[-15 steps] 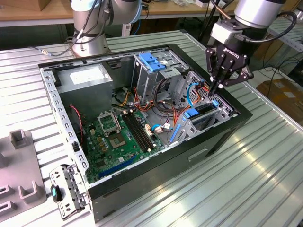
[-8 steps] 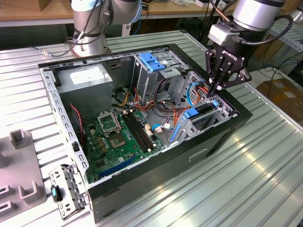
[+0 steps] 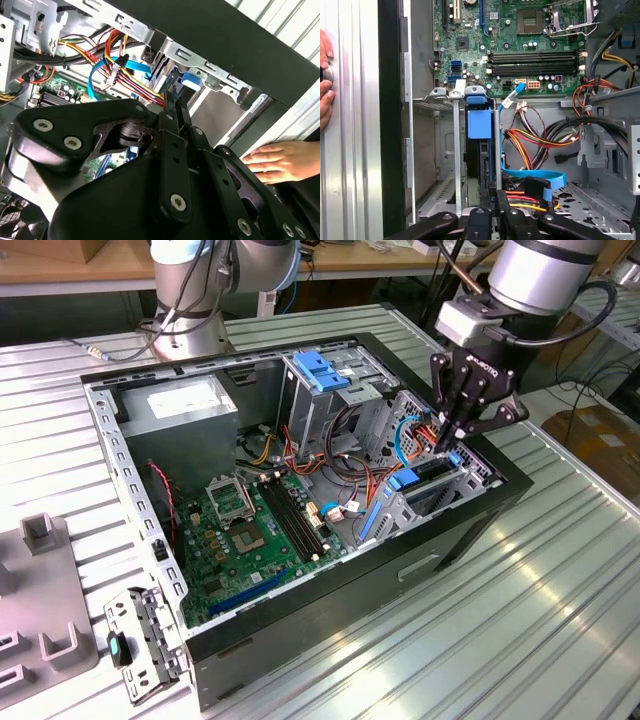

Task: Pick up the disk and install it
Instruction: 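Insert the first disk wire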

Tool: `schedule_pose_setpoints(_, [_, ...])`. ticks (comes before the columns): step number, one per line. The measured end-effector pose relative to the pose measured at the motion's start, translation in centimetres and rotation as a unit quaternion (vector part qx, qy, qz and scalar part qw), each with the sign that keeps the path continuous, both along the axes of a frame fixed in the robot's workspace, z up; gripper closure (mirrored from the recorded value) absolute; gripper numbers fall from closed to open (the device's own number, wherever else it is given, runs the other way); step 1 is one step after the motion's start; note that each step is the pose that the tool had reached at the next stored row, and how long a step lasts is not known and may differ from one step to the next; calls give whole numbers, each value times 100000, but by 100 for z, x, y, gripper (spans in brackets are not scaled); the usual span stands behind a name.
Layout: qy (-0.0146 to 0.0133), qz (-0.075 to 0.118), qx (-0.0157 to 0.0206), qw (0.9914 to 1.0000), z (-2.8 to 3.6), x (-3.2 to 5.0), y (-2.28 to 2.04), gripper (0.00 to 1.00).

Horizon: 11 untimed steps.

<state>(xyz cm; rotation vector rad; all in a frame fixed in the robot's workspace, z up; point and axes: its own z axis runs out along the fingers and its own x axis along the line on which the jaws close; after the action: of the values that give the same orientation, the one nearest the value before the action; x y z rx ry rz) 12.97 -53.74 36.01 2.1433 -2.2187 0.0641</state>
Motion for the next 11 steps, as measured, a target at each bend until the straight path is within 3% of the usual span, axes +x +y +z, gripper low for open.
schedule_pose_setpoints(3, [-6, -30, -26, 100000, -11, -1, -12, 84])
schedule_pose_setpoints(4, [-1701, 614, -6, 99984, -45, -53, -34, 84])
schedule_pose_setpoints(7, [-1711, -224, 4, 99985, -98, -86, -44, 84])
schedule_pose_setpoints(11, [-1712, -315, -14, 99985, -111, -86, -44, 84])
